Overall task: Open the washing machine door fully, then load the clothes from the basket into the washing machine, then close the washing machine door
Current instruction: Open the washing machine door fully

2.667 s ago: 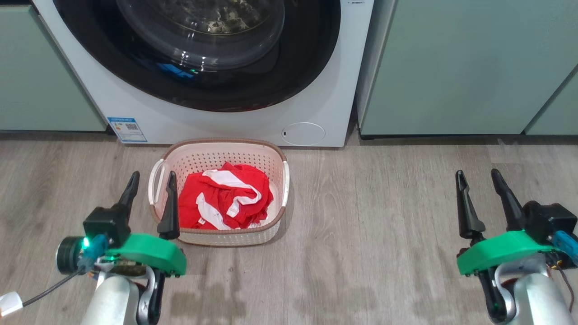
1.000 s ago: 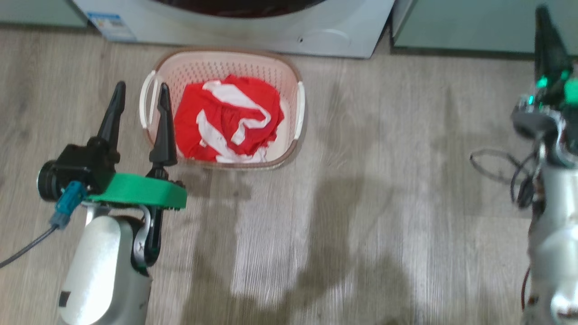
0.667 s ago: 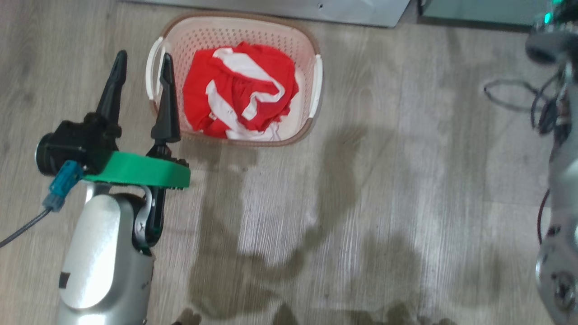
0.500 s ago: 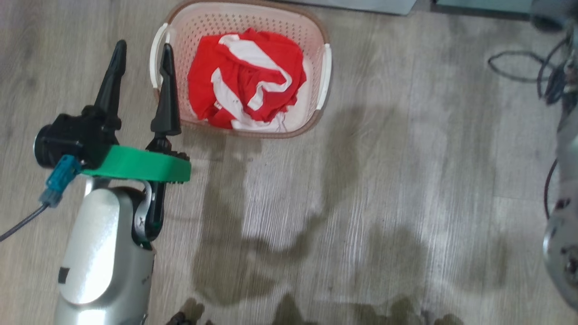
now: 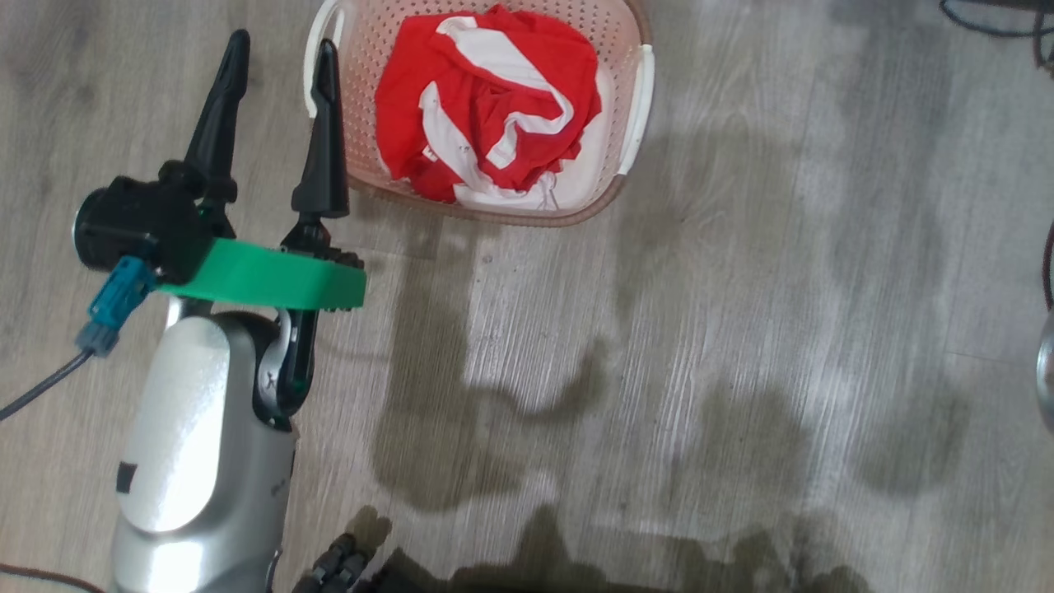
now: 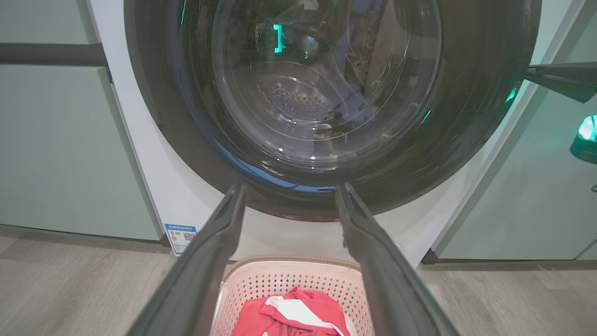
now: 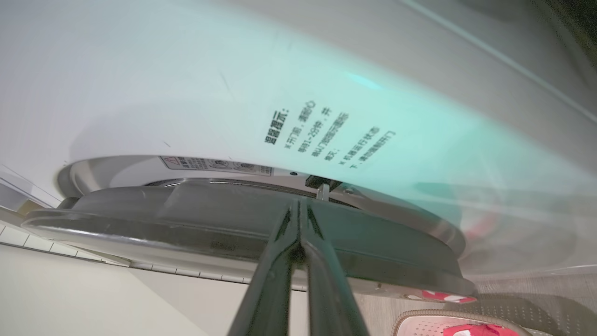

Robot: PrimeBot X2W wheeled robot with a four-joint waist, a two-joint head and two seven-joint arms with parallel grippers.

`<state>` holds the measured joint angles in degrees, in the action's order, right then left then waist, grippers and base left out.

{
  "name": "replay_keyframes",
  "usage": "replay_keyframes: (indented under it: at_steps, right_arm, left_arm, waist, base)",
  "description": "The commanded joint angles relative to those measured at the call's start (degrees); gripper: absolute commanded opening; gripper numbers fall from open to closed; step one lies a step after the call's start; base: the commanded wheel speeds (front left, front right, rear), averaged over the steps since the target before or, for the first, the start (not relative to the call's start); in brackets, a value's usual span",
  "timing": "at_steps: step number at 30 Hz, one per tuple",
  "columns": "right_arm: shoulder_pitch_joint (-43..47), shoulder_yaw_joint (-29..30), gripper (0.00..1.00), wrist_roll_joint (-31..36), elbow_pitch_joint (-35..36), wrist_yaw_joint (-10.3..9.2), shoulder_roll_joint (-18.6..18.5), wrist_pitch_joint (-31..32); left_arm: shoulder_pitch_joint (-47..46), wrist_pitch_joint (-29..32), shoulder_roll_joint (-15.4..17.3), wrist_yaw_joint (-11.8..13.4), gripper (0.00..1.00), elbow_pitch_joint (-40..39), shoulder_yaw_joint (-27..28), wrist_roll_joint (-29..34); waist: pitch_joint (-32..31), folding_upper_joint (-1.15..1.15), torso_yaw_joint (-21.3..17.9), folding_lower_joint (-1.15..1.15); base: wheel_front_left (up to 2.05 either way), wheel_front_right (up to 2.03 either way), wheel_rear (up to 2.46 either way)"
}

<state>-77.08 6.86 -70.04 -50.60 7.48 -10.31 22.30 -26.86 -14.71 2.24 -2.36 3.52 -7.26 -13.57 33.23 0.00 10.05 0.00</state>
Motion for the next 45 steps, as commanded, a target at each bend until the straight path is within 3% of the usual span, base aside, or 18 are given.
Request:
replay_keyframes:
  at_steps: [1, 22, 31, 45]
  right_arm:
    - [-3.5, -0.4, 0.00, 0.9, 1.3, 0.01, 1.4, 0.6]
    - [-11.8, -0.6, 0.00, 6.5, -7.0, 0.01, 2.2, 2.7]
    - [-9.1, -0.4, 0.00, 5.4, -5.5, 0.01, 3.0, 7.1]
    - [1.9, -0.1, 0.00, 1.4, -0.1, 0.01, 4.7, 19.0]
  left_arm:
    - [-1.1, -0.3, 0.9, -0.2, 1.00, -1.9, 1.5, -0.4]
    - [-2.5, -0.3, 0.7, -0.2, 1.00, -1.9, 0.3, -1.1]
    - [-2.2, -0.3, 0.6, 0.0, 1.00, -1.6, 0.4, -0.8]
    - [0.1, -0.3, 0.6, 0.3, 1.00, 0.3, -0.1, -0.7]
  waist:
    - [0.4, 0.00, 0.6, 0.00]
    - [2.3, 0.00, 2.4, 0.00]
    - [0.9, 0.00, 1.7, 0.00]
    - [-4.0, 0.00, 1.1, 0.00]
  base:
    - [0.00, 0.00, 0.00]
    - [0.00, 0.00, 0.00]
    - [0.00, 0.00, 0.00]
    - [0.00, 0.00, 0.00]
